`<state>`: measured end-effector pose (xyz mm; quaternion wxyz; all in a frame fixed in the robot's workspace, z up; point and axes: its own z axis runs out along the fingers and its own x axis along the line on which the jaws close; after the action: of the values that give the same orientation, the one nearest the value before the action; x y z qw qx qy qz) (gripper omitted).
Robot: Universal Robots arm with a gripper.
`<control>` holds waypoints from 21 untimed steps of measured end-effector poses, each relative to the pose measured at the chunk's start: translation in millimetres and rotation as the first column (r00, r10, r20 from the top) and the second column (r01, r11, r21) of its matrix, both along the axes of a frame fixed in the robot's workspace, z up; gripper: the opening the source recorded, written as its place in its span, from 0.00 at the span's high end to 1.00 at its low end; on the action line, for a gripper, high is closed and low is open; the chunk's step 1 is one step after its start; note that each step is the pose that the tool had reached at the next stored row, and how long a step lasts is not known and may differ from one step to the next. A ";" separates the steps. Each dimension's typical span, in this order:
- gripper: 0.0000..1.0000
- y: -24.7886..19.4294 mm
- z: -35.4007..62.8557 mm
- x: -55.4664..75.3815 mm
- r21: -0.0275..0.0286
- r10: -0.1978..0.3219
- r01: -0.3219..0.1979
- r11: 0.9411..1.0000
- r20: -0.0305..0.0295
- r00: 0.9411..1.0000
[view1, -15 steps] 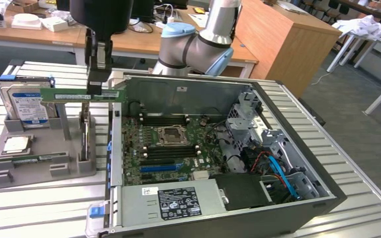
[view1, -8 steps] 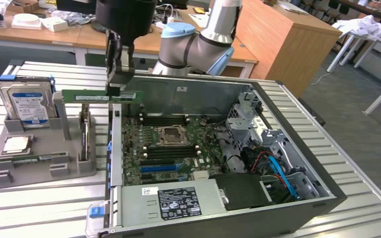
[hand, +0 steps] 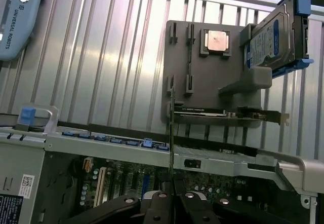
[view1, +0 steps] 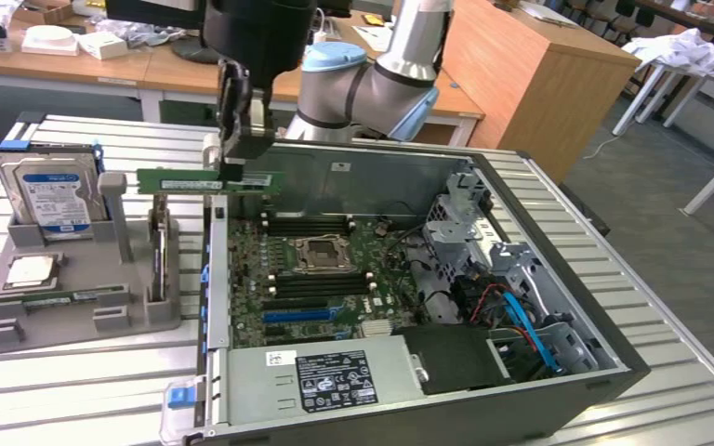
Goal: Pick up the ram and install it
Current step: 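Pick up the ram and move it above insertion slot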
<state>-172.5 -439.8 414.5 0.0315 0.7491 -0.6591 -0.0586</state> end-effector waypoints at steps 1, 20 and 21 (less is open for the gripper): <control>0.88 0.0 -0.1 2.4 0.000 0.000 0.000 1.000 0.000 1.000; 0.88 0.0 -1.0 41.2 0.000 0.000 0.000 1.000 -0.003 1.000; 0.88 0.0 -1.1 43.2 0.000 0.000 0.000 1.000 -0.003 1.000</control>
<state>-129.4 -439.8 413.5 0.0327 0.7491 -0.6590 -0.0599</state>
